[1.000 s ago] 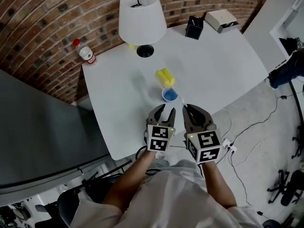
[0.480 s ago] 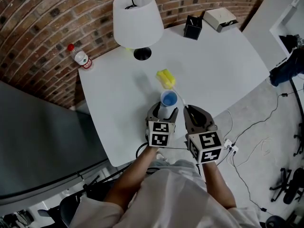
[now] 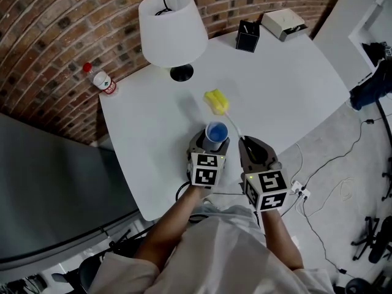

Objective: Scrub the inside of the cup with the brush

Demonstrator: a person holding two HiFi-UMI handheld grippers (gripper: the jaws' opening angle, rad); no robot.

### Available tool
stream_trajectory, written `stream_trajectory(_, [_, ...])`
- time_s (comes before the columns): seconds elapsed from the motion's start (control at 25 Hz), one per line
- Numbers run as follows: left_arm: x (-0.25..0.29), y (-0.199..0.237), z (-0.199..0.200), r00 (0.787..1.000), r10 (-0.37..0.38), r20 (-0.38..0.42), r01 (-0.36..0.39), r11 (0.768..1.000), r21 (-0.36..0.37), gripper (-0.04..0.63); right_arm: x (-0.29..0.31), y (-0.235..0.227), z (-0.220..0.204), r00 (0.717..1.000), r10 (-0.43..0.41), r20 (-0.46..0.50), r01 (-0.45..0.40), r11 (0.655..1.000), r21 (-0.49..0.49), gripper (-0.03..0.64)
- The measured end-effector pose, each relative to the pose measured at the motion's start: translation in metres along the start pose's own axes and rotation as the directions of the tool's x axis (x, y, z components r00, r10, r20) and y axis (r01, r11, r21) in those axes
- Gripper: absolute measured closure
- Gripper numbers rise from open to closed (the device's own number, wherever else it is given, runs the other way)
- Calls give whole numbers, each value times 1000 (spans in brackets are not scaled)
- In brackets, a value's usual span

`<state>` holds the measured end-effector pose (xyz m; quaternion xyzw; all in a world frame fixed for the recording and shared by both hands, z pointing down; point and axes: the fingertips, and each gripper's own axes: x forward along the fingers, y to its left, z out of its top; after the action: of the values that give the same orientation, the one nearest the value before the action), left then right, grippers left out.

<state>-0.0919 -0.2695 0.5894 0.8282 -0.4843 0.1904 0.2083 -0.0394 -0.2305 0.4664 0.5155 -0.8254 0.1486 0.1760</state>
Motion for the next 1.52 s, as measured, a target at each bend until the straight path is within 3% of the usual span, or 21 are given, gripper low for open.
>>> stream_trajectory(0.4, [16, 0, -9, 999, -13, -47, 16, 997, 74, 287, 1, -3, -2, 999, 11, -31, -11, 1000, 1, 592])
stream_trajectory(0.56, [14, 1, -7, 999, -18, -35, 21, 997, 70, 301, -3, -1, 1, 999, 22, -43, -23, 999, -22, 592])
stream_trajectory(0.96, [-7, 22, 1, 1000, 9, -12, -8, 996, 91, 319, -13, 13, 16, 993, 101, -66, -110, 983, -149, 592])
stream_trajectory(1.28, [-39, 46, 16, 998, 55, 22, -58, 982, 178, 321, -35, 36, 37, 973, 209, -94, -228, 920, -317, 592])
stream_trajectory(1.52, [-61, 53, 21, 996, 85, 12, -86, 969, 232, 322, -60, 52, 50, 951, 283, -127, -310, 854, -418, 592])
